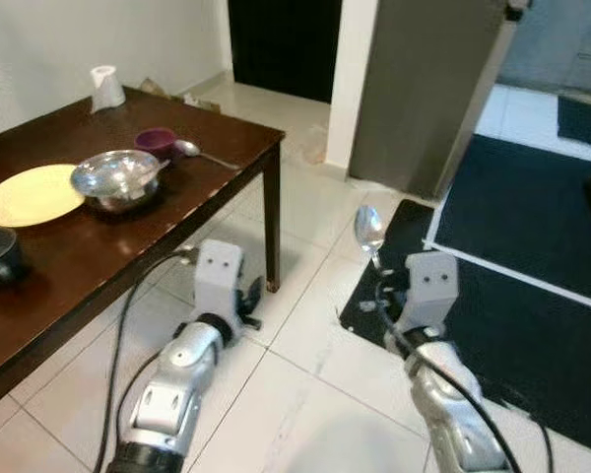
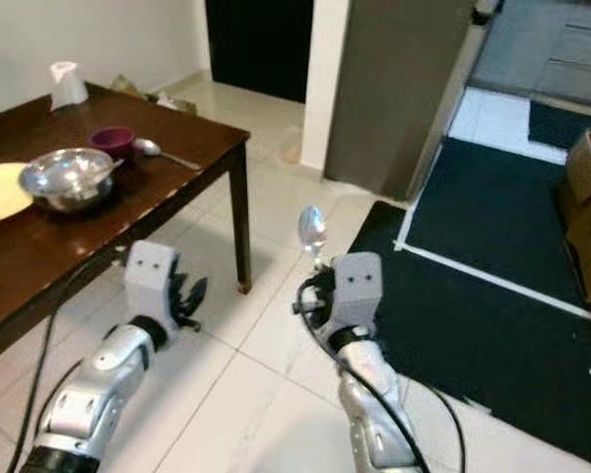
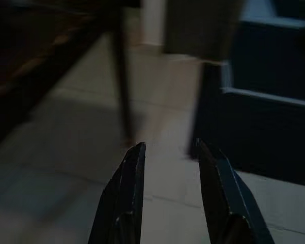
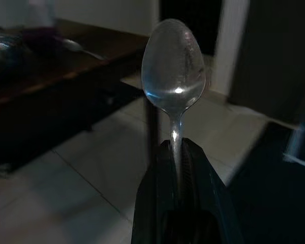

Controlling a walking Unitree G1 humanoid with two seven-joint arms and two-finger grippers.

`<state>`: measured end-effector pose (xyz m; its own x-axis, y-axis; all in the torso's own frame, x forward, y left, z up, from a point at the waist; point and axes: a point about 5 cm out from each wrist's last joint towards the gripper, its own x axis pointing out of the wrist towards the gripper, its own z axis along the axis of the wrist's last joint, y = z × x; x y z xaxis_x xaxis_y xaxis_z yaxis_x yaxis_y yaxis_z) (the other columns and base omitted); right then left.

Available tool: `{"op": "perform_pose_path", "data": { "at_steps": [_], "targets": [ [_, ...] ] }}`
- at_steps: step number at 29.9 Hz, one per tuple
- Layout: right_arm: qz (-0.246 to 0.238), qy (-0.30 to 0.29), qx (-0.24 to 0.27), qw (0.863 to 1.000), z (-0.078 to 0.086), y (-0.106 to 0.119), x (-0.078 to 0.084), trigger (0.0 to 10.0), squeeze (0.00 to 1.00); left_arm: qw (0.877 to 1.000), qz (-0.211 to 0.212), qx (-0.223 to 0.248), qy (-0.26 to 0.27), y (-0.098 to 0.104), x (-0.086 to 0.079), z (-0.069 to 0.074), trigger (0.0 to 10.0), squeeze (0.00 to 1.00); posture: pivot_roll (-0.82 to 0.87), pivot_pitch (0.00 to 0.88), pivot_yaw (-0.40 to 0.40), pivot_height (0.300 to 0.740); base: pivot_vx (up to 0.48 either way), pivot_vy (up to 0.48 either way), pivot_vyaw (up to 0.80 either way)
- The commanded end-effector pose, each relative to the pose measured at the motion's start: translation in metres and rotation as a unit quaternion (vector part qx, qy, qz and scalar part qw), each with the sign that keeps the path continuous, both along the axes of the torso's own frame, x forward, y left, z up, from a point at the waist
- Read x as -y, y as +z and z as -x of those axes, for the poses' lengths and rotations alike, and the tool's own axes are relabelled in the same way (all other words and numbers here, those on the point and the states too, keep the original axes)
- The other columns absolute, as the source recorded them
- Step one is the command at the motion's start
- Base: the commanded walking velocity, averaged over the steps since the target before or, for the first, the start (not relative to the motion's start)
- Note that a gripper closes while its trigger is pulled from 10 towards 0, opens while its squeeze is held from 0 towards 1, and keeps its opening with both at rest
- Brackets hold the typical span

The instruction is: Setting the table

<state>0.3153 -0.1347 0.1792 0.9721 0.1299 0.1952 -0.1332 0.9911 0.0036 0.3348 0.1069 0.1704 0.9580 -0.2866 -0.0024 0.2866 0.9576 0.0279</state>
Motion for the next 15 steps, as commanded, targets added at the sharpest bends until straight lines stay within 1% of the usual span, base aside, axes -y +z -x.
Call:
{"op": "perform_pose_path", "data": {
  "at_steps": [1,15],
  "targets": [
    [0.0,0.004,-0.011,1.0,0.0016,-0.0059,-0.0007,10.0,0.0,1.0,-0.004,-0.012,0.006,-0.0059,-0.0018,0.0011,10.0,0.0,0.0,0.112,0.052,0.74,0.0,0.0,0.8],
    [0.0,0.005,-0.012,1.0,0.0022,-0.0069,-0.0017,10.0,0.0,1.0,-0.009,-0.015,0.009,-0.0066,-0.0024,0.0006,10.0,0.0,0.01,0.113,0.054,0.74,0.0,0.0,0.8]
  ]
}}
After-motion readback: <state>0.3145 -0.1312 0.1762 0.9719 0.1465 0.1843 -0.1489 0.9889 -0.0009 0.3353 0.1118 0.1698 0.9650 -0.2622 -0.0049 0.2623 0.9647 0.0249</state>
